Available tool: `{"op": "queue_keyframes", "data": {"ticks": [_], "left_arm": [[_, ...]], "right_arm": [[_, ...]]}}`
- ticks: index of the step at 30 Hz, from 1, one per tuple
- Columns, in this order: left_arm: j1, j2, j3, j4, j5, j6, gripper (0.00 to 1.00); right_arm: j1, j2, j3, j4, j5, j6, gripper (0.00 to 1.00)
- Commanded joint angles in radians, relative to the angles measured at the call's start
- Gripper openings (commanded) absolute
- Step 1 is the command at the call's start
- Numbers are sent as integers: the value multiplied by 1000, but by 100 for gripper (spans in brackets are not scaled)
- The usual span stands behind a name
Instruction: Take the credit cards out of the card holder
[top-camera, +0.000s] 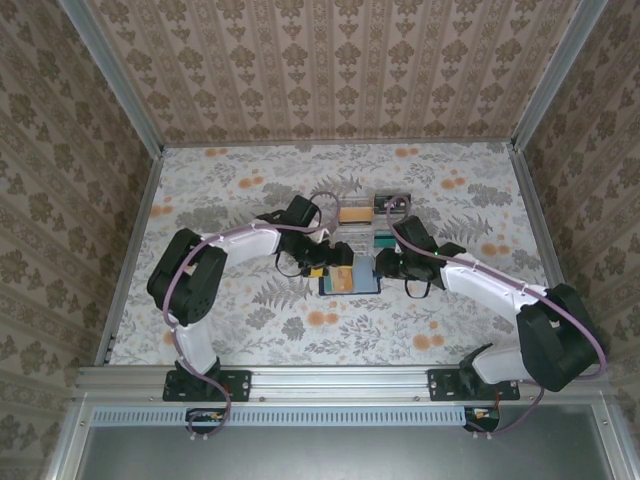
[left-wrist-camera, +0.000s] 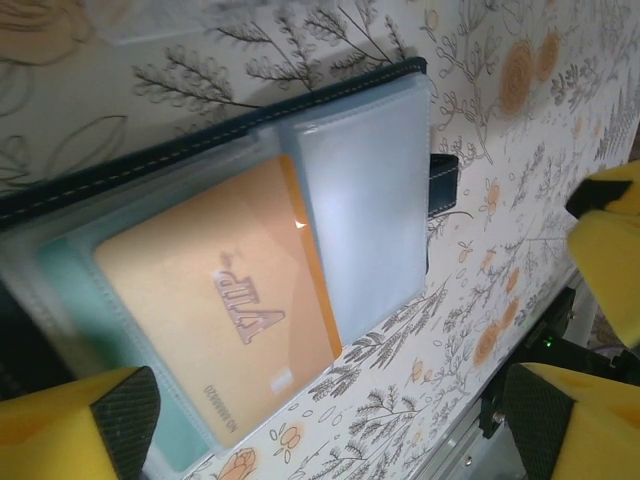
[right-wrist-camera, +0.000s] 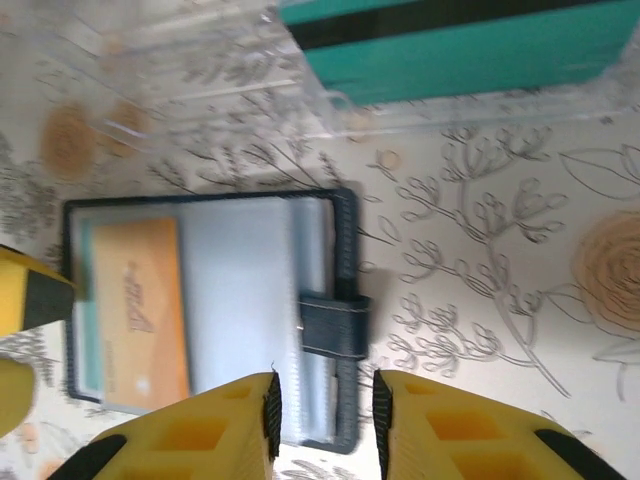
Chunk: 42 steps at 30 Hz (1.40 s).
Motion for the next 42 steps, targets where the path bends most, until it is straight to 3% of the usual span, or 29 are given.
{"op": "queue_keyframes", "data": {"ticks": [1,4,6,11,25,42], "left_arm": [[11,-40,-21,-45,-50,25,81],[14,-43,-42,-41,-61,22,62],[15,-34,-48,-38,-63,22,42],[14,-10,-59,-23,-64,19,14],[11,39,-79,-36,-83,33,7],[3,44,-82,-33,-85,31,5]], "right_arm": [[18,6,36,42,-74,27,33],[31,69,59,74,-125,42,28],[35,113,73,95,-166,63,25],[52,192,83,158,-234,106,23],[52,305,82,234,-313,159,19],[53,358,59,278,-352,182,19]]}}
